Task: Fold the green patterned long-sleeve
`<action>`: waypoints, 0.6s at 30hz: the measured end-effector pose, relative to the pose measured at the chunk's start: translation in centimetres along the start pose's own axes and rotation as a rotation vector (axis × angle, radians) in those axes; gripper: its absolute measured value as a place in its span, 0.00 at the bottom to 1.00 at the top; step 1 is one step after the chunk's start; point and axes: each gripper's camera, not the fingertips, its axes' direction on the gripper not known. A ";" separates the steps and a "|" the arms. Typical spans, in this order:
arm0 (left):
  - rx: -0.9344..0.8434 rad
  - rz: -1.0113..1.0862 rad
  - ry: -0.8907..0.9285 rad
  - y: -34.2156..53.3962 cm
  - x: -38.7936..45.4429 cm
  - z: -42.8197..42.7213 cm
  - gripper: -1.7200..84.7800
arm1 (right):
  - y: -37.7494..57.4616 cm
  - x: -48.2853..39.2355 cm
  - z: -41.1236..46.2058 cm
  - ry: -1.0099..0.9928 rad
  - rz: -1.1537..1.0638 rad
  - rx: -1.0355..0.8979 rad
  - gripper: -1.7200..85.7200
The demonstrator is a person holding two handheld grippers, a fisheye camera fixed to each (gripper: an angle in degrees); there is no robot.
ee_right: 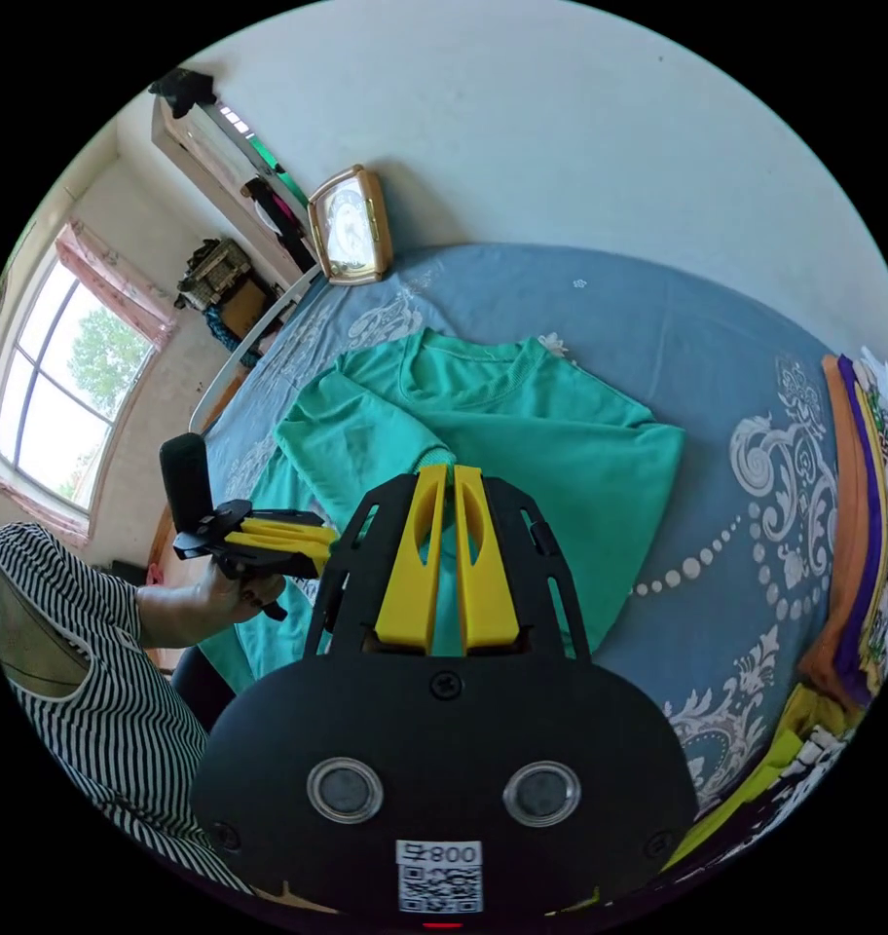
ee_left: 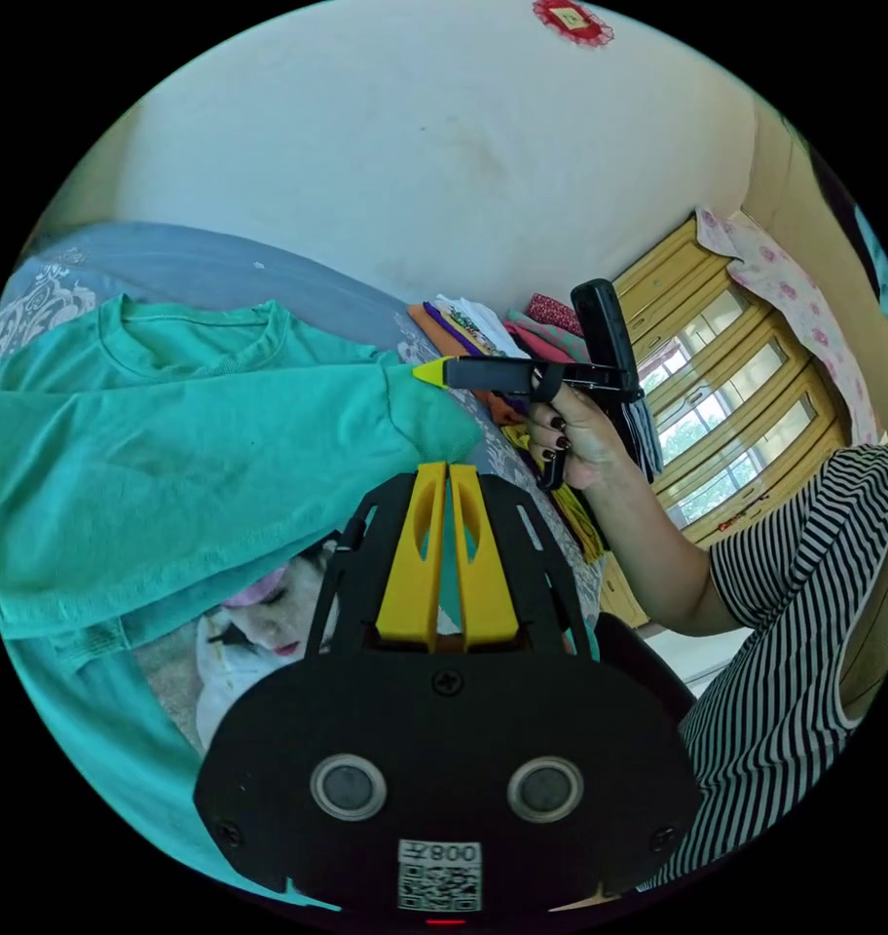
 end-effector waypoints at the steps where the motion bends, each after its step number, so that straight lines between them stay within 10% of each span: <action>1: -0.013 0.007 -0.006 -0.3 0.2 0.6 0.02 | 0.7 0.8 0.3 0.001 0.014 -0.011 0.03; 18: -0.151 0.000 0.026 -3.7 0.4 6.9 0.02 | 5.0 7.0 2.6 0.050 0.106 -0.058 0.03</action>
